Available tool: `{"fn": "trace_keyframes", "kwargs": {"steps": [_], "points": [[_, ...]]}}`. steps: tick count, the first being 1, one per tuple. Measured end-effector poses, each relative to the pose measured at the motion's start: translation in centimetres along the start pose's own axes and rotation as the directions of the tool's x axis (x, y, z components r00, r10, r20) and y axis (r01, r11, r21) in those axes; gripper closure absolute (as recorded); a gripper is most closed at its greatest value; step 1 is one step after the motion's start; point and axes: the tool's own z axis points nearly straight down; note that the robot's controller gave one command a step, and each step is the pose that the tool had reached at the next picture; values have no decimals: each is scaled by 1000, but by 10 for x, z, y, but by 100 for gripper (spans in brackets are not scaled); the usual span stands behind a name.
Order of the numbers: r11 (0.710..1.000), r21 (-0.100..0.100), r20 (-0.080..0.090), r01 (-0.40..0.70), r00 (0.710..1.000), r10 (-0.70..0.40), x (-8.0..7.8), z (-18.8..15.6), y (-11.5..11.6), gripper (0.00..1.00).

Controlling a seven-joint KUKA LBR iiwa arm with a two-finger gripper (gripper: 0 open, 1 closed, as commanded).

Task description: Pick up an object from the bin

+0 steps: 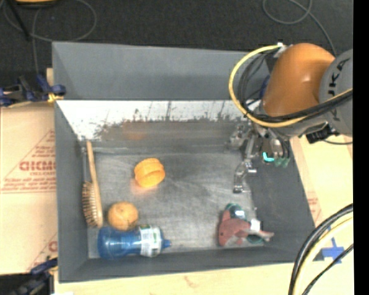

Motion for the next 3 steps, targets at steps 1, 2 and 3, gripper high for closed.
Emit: {"fn": "trace_keyframes", "kwargs": {"steps": [1, 2, 3], "points": [[1000, 1, 8, 1, 1000, -1, -2, -4, 0, 0], [997, 1, 10, 80, 997, -80, 42, 31, -5, 0], [980, 1, 7, 198, 980, -198, 51, 48, -46, 0]]}}
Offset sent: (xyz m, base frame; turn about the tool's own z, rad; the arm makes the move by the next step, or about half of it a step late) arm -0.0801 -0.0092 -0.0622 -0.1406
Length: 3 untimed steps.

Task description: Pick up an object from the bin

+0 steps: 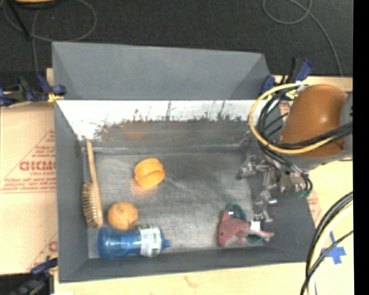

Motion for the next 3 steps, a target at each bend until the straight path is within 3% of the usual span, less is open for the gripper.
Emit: {"fn": "trace_keyframes", "kwargs": {"steps": [1, 2, 3], "points": [[994, 1, 2, 106, 994, -106, 8, 42, 15, 0], [934, -2, 9, 356, 934, -356, 34, 60, 10, 0], [935, 0, 7, 354, 935, -354, -1, 65, 114, 100]]}}
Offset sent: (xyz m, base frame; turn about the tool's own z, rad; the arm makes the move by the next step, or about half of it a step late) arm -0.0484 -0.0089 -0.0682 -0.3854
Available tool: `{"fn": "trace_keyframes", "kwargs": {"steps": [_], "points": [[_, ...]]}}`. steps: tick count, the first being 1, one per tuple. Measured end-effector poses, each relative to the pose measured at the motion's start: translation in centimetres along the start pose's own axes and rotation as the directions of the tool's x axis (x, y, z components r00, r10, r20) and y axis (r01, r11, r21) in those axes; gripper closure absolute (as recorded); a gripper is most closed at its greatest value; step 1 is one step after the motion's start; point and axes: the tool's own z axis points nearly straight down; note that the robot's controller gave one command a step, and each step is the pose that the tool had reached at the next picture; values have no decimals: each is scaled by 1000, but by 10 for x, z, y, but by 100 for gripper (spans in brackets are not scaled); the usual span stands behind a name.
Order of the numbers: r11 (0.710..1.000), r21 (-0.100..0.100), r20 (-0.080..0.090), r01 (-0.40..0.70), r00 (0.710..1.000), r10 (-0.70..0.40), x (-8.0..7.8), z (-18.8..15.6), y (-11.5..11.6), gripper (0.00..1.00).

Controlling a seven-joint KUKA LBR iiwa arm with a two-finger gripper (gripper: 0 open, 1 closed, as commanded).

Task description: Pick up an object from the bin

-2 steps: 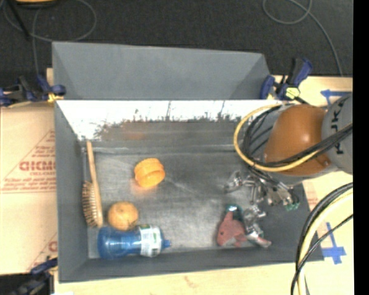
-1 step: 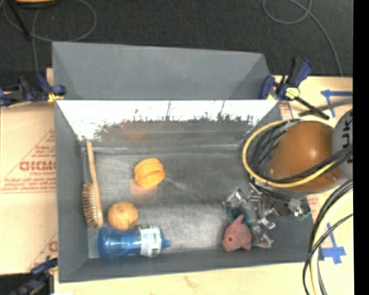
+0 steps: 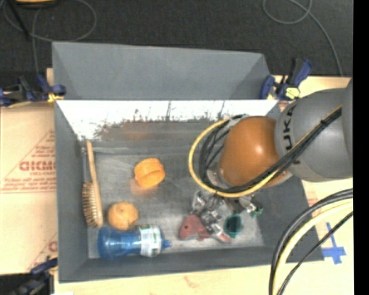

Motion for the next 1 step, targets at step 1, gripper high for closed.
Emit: {"fn": "trace_keyframes", "kwargs": {"steps": [1], "points": [[1000, 0, 0, 0, 1000, 0, 0, 0, 0, 100]]}}
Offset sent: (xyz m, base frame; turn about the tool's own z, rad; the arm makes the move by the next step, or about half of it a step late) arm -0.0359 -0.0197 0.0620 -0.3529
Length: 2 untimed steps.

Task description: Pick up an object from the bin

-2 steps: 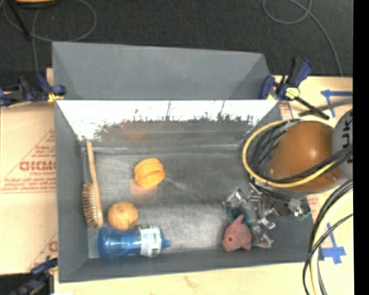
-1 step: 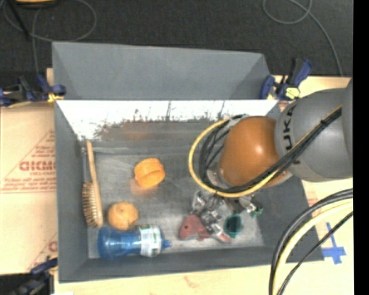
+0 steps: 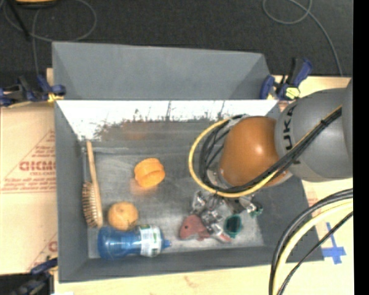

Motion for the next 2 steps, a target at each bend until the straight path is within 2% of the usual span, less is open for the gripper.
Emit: {"fn": "trace_keyframes", "kwargs": {"steps": [1, 2], "points": [[939, -2, -3, 343, 939, -343, 40, -62, 1, 100], [939, -3, -3, 343, 939, -343, 40, -62, 1, 100]]}}
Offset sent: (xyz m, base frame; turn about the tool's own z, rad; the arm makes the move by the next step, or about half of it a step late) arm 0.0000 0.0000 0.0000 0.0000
